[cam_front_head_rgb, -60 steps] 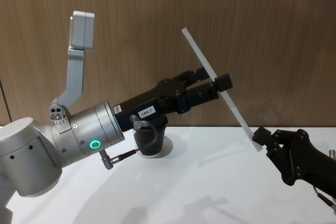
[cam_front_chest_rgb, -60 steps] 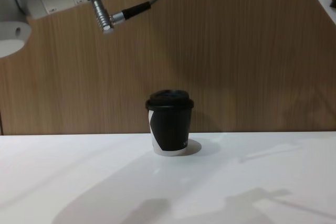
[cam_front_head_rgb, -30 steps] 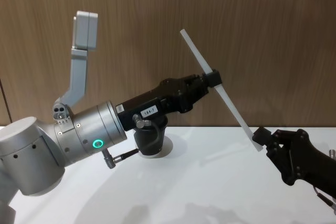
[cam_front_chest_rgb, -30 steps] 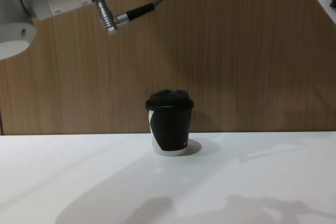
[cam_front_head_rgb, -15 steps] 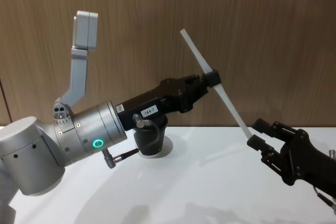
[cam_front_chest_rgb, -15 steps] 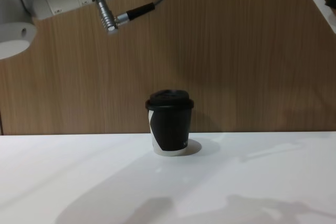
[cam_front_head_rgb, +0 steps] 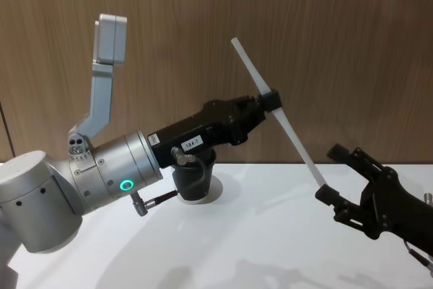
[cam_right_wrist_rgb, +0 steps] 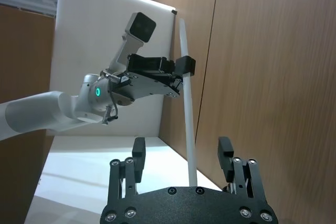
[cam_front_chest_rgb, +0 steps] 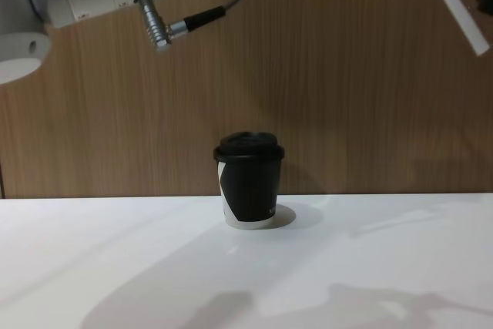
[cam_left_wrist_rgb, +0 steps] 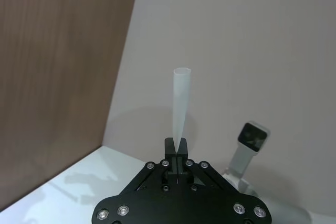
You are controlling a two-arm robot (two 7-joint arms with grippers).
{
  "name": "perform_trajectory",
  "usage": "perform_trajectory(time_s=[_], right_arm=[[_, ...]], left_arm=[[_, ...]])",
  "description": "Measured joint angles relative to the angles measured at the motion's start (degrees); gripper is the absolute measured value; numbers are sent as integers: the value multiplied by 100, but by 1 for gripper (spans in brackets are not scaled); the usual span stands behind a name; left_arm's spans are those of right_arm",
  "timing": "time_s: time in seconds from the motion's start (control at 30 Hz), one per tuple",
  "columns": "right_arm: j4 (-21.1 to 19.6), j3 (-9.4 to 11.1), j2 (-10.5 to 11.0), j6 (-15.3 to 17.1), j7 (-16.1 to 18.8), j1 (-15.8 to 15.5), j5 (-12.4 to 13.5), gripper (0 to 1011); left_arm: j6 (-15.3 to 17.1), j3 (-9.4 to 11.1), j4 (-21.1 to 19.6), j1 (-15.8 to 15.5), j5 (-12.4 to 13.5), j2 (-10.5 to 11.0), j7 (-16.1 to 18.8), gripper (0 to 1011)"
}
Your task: Pick up the straw with one hand, pass it to the other hand, and insert it into the cup.
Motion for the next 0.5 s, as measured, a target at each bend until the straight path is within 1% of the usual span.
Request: perform_trajectory(time_s=[0.03,0.07,0.17,0.2,0.3,0.33,0.4,0.5], right_arm=[[0,0,0,0,0,0,0,844],[0,0,0,0,0,0,0,887],[0,0,0,0,0,0,0,949],[0,0,0,0,0,0,0,992],[0,0,0,0,0,0,0,1001],[0,0,0,0,0,0,0,1001],[0,0,0,0,0,0,0,1001],[0,0,0,0,0,0,0,1001]], left_arm=[[-24,6,-25,7,47,17,63,4],[-40,11,-44,11,84,30,98,3],[-91,29,-109,25,205,76,245,3],[-103,35,-126,28,238,88,281,3],[-175,67,-218,46,439,151,497,4],[-175,67,-218,46,439,151,497,4],[-235,100,-304,57,624,212,689,3],[-274,129,-372,66,775,261,834,3]])
